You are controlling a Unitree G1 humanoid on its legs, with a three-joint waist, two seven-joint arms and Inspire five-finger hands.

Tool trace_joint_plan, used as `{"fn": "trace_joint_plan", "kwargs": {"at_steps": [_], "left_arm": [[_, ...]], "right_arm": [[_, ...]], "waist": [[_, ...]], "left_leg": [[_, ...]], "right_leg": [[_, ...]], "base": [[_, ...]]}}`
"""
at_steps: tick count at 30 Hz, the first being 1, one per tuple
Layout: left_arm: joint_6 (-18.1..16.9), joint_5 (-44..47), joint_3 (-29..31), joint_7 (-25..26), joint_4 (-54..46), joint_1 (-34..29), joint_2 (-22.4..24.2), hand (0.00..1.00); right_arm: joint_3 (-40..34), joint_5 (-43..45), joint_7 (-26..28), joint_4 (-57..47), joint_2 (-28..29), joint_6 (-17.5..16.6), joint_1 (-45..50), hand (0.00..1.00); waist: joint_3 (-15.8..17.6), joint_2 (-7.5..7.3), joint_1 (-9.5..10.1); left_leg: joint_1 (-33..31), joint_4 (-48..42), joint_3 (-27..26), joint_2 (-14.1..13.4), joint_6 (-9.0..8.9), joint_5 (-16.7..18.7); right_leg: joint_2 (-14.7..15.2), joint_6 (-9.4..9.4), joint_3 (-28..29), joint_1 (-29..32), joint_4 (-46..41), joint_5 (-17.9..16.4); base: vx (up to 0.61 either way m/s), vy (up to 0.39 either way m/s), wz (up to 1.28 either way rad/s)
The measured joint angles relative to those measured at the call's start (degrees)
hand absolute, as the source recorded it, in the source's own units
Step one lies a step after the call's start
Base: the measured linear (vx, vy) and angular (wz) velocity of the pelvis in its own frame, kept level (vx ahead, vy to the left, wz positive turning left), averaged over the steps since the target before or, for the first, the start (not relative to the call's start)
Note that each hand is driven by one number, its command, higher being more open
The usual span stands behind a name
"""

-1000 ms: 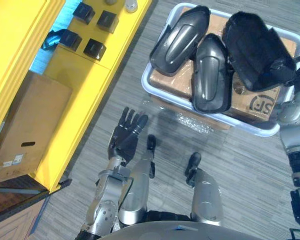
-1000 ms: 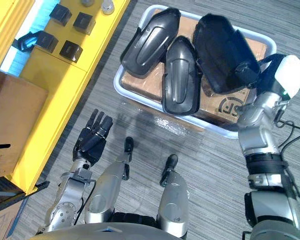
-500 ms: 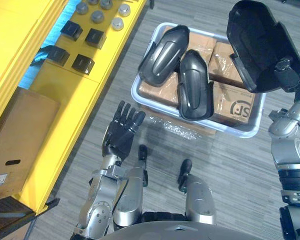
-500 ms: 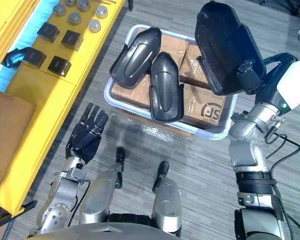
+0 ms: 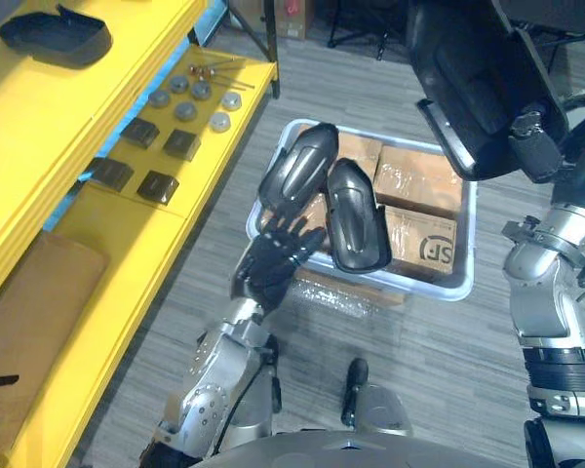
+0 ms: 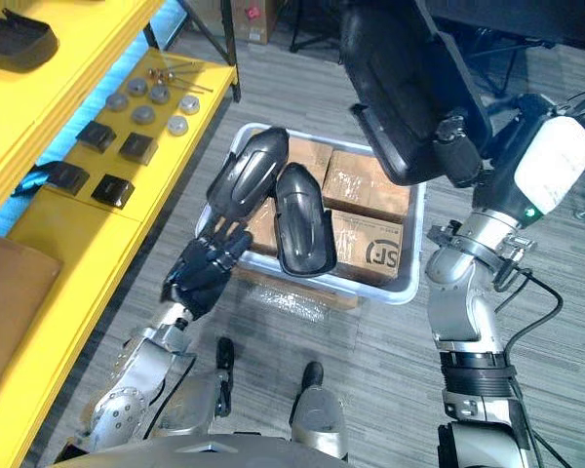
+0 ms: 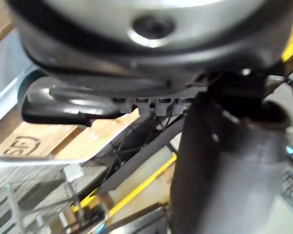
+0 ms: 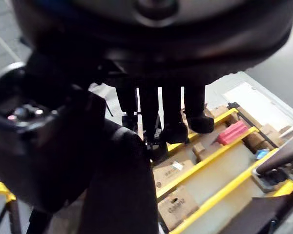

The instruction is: Walk over and take three plastic housings, then place them on the shelf

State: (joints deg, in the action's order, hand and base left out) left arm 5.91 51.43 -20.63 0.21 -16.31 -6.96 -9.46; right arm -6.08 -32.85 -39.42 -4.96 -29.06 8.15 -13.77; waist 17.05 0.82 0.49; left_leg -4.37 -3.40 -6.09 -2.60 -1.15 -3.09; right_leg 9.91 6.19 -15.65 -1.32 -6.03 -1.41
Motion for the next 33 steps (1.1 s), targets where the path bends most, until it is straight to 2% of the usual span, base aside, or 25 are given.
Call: {"fn": "trace_joint_plan", "kwargs": {"at_steps": [4,9,14,20,27,28,31,33], "left_arm": [[1.9,0.0,-3.5,0.4,1.3,6.7,1.0,1.0],[3.0,0.2,-4.4,1.7,8.4,13.5,4.0,1.0],[3.0,0.3,-4.4,2.5,11.0,14.2,5.1,1.0],[2.4,0.5,-4.2,5.1,11.2,16.5,5.3,1.0],[-1.0,-0.4,-5.4,10.6,11.2,16.4,5.3,1.0],[-2.3,-1.5,-6.1,12.1,11.1,16.4,5.3,0.0],[-6.5,-2.2,-6.4,16.7,9.9,16.3,5.9,0.0],[-11.6,-2.0,-2.4,20.9,9.8,16.4,10.3,0.0]], "right_arm": [[3.6,-0.7,0.0,-0.6,4.3,-6.0,1.4,0.0],[7.8,-2.0,0.3,-1.1,7.8,-10.1,2.3,0.0],[10.7,-2.7,1.9,-1.5,10.0,-13.9,3.8,0.0],[15.0,-2.6,3.6,-1.5,12.5,-15.4,5.1,0.0],[15.5,-1.7,5.3,-1.5,13.8,-15.1,6.2,0.0],[15.5,-0.9,5.6,-1.2,14.1,-14.7,6.4,0.0],[16.0,0.0,5.9,-0.7,15.6,-14.0,7.8,0.0],[18.7,-0.1,6.2,-0.7,15.8,-14.1,10.7,0.0]], "waist": [[-2.7,-0.15,-0.88],[-4.1,0.12,-2.63],[-4.9,0.43,-3.57],[-5.4,0.47,-3.73],[-6.0,0.5,-3.66],[-6.1,0.49,-3.68],[-6.2,0.4,-3.78],[-6.6,0.07,-3.9]], "left_leg": [[3.3,2.6,-2.3,0.1,0.14,-0.2],[6.3,5.8,-3.8,0.2,0.07,-1.2],[7.9,8.1,-4.7,0.5,0.17,-2.4],[9.0,8.2,-4.7,0.7,0.27,-2.5],[8.9,8.3,-4.5,0.9,0.38,-2.5],[8.9,8.3,-4.4,1.0,0.42,-2.6],[8.9,8.3,-4.3,1.1,0.36,-2.8],[8.9,8.3,-4.3,1.0,0.33,-2.8]], "right_leg": [[0.0,0.35,1.9,-1.3,1.3,0.5],[-0.1,0.38,3.5,-1.8,1.3,0.5],[-0.1,0.44,4.1,-1.9,1.3,0.6],[0.1,0.53,4.6,-2.9,1.4,0.6],[0.1,0.47,4.3,-3.3,2.4,1.3],[0.1,0.45,4.3,-3.5,2.7,1.5],[-0.1,0.32,4.0,-3.8,3.4,1.9],[-0.2,0.29,4.0,-3.8,3.4,1.9]], "base": [[0.03,0.017,-0.27],[0.01,0.011,-0.18],[0.0,0.004,-0.08],[0.0,0.002,-0.01],[-0.02,0.012,0.01],[0.0,0.0,0.0],[0.0,0.008,-0.01],[0.0,0.0,0.0]]}}
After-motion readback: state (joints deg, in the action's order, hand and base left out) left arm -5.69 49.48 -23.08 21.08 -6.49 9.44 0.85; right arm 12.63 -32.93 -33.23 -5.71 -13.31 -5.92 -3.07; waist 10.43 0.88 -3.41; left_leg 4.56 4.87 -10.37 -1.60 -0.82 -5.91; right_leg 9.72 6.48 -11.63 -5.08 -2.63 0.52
